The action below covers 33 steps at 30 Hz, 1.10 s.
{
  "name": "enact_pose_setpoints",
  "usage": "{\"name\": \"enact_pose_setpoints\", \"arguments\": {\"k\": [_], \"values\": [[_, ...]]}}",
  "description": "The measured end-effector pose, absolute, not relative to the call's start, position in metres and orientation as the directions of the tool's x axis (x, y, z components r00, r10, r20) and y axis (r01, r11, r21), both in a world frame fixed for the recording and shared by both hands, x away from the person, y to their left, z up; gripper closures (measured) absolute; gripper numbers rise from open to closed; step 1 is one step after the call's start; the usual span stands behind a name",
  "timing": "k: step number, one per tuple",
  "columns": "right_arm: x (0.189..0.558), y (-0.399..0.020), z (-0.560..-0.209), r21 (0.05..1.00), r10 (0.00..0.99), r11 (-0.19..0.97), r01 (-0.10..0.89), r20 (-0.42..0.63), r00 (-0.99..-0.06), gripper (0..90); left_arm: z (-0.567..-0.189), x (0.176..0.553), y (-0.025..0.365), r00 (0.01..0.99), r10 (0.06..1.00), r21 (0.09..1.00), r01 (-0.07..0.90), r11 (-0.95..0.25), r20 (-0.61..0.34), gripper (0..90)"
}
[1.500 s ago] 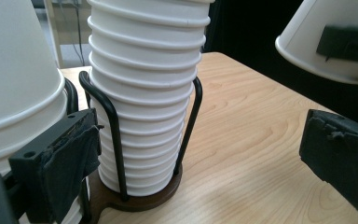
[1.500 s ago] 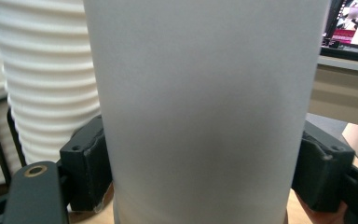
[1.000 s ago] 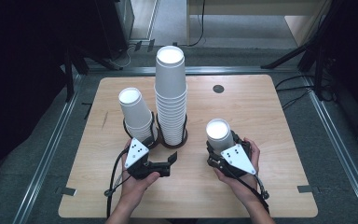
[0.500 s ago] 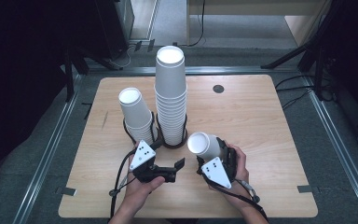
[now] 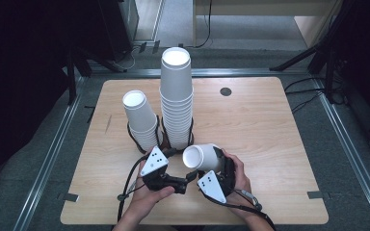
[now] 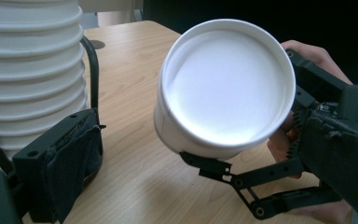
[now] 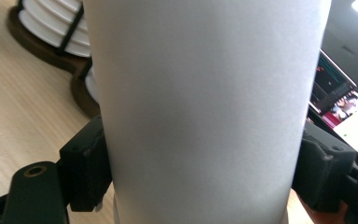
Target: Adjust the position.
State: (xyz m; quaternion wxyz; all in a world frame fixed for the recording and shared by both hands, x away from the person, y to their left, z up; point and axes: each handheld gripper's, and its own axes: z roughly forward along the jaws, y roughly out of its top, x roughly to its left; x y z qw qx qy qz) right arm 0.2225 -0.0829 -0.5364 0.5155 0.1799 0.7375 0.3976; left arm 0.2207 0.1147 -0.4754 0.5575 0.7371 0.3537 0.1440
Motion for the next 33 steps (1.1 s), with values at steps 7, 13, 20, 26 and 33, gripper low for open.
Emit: {"name": "enact_pose_setpoints", "arguments": {"k": [7,13,20,26,33], "values": [[0.216,-0.076,-0.54,0.748,0.635,0.636,-0.191,-0.647,-0.422,18.6,-0.476,0.22,0.11,0.715,0.672,0.915,0.378,-0.14,-0.193,4.3],[0.21,-0.073,-0.541,0.745,0.619,0.631,-0.219,-0.653,-0.438,18.3,-0.476,0.222,0.112,0.718,0.656,0.906,0.405,-0.123,-0.232,13.5],[0.208,-0.071,-0.541,0.731,0.607,0.639,-0.241,-0.671,-0.426,17.9,-0.477,0.221,0.107,0.722,0.658,0.896,0.413,-0.166,-0.211,16.0],[0.208,-0.071,-0.54,0.729,0.609,0.64,-0.244,-0.674,-0.418,15.7,-0.475,0.222,0.11,0.722,0.656,0.895,0.417,-0.158,-0.22,20.0],[0.207,-0.071,-0.54,0.729,0.62,0.638,-0.248,-0.678,-0.395,12.2,-0.473,0.221,0.113,0.725,0.649,0.9,0.413,-0.142,-0.23,22.2]]}}
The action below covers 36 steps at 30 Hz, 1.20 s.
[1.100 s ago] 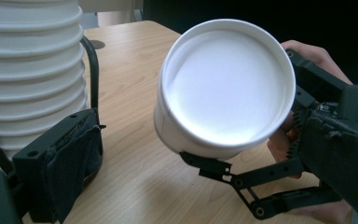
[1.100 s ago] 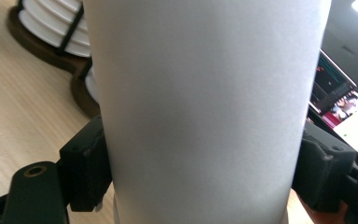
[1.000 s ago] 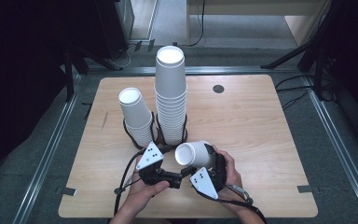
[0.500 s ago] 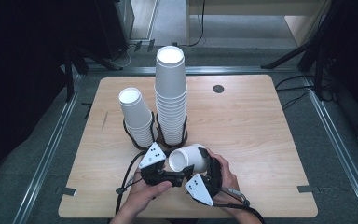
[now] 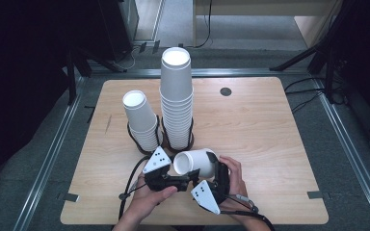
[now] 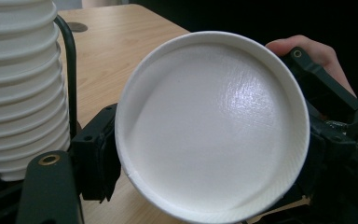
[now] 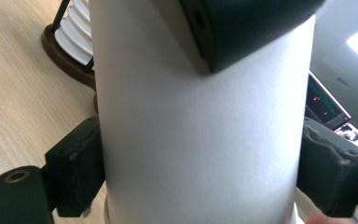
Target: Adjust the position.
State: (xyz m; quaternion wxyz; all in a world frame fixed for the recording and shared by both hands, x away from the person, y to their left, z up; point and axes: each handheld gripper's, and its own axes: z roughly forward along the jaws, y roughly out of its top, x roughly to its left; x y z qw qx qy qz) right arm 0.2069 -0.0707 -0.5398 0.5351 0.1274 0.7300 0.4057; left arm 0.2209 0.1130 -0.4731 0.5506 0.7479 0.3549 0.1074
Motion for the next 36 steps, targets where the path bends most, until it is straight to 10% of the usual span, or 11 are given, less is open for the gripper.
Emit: {"name": "enact_pose_setpoints", "arguments": {"k": [36], "values": [[0.204,-0.082,-0.519,0.847,0.745,0.513,-0.136,-0.519,-0.419,0.0,-0.464,0.211,0.141,0.649,0.733,0.973,0.217,0.079,-0.204,23.8]]}}
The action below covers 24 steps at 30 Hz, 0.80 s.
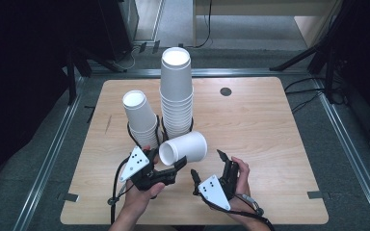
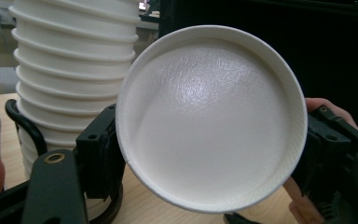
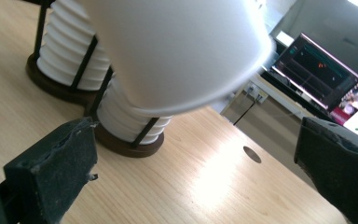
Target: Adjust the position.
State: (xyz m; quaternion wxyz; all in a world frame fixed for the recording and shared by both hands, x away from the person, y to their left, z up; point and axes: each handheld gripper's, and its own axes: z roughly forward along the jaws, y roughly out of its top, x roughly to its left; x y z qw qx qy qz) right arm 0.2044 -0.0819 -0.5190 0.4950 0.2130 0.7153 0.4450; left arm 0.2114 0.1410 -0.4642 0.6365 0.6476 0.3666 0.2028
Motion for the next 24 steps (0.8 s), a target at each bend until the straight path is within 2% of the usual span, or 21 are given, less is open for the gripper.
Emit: {"name": "enact_pose_setpoints", "arguments": {"k": [5,7,9,11,24], "values": [[0.202,-0.085,-0.511,0.867,0.773,0.485,-0.117,-0.487,-0.407,0.0,-0.467,0.215,0.145,0.664,0.712,0.969,0.224,0.104,-0.23,23.7],[0.201,-0.086,-0.507,0.874,0.783,0.475,-0.103,-0.472,-0.406,0.0,-0.467,0.216,0.145,0.633,0.746,0.973,0.214,0.086,-0.206,23.6],[0.203,-0.085,-0.502,0.9,0.807,0.432,-0.061,-0.416,-0.42,1.4,-0.469,0.217,0.146,0.61,0.764,0.972,0.217,0.094,-0.21,23.6],[0.203,-0.083,-0.498,0.922,0.833,0.386,-0.021,-0.358,-0.421,6.9,-0.47,0.217,0.146,0.612,0.762,0.973,0.209,0.101,-0.211,23.6],[0.192,-0.083,-0.475,0.97,0.875,0.239,0.049,-0.193,-0.445,7.5,-0.467,0.214,0.146,0.64,0.737,0.976,0.145,0.16,-0.216,23.8]]}}
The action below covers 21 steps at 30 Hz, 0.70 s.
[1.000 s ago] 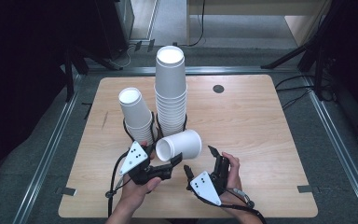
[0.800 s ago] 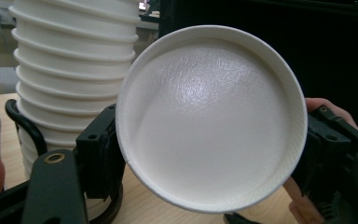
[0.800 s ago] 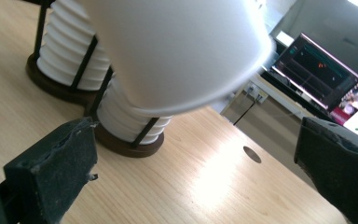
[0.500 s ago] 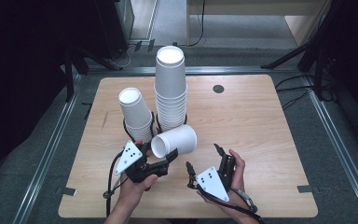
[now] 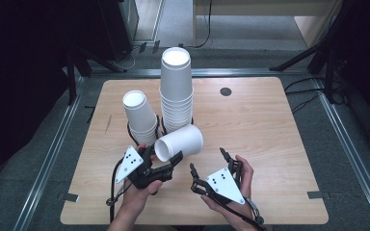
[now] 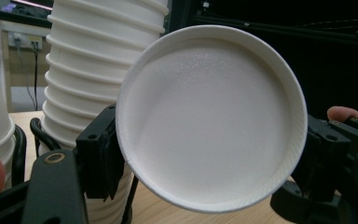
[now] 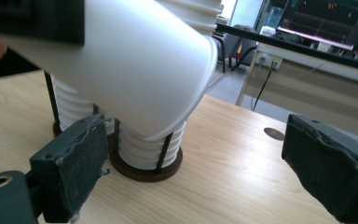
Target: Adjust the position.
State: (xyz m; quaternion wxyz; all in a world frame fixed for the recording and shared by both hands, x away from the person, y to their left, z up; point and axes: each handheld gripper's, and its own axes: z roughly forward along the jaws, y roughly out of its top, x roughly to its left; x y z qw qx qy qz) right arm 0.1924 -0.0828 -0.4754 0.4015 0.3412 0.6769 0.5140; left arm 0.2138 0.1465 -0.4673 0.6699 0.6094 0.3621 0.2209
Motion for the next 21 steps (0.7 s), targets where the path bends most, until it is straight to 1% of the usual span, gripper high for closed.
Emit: {"name": "enact_pose_setpoints", "arguments": {"k": [6,10,11,12,13,14,21], "values": [[0.186,-0.09,-0.468,0.985,0.895,0.109,0.136,-0.037,-0.445,7.7,-0.469,0.213,0.144,0.652,0.725,0.974,0.134,0.18,-0.224,23.8],[0.184,-0.09,-0.468,0.981,0.887,0.063,0.183,0.029,-0.461,7.8,-0.47,0.213,0.139,0.66,0.72,0.976,0.124,0.177,-0.215,23.8],[0.184,-0.09,-0.468,0.979,0.885,0.052,0.196,0.046,-0.464,7.1,-0.47,0.214,0.137,0.662,0.718,0.976,0.121,0.182,-0.216,23.8],[0.183,-0.091,-0.467,0.977,0.883,0.042,0.211,0.062,-0.465,3.0,-0.47,0.214,0.135,0.667,0.713,0.976,0.121,0.184,-0.217,23.8],[0.184,-0.092,-0.467,0.973,0.883,0.022,0.23,0.089,-0.461,0.5,-0.471,0.215,0.133,0.67,0.71,0.976,0.119,0.184,-0.216,23.8],[0.184,-0.093,-0.467,0.97,0.883,0.003,0.243,0.112,-0.456,0.0,-0.471,0.215,0.132,0.674,0.707,0.975,0.116,0.187,-0.216,23.8],[0.192,-0.111,-0.462,0.913,0.855,-0.198,0.356,0.338,-0.393,0.0,-0.478,0.22,0.123,0.684,0.696,0.972,0.087,0.216,-0.216,23.8]]}}
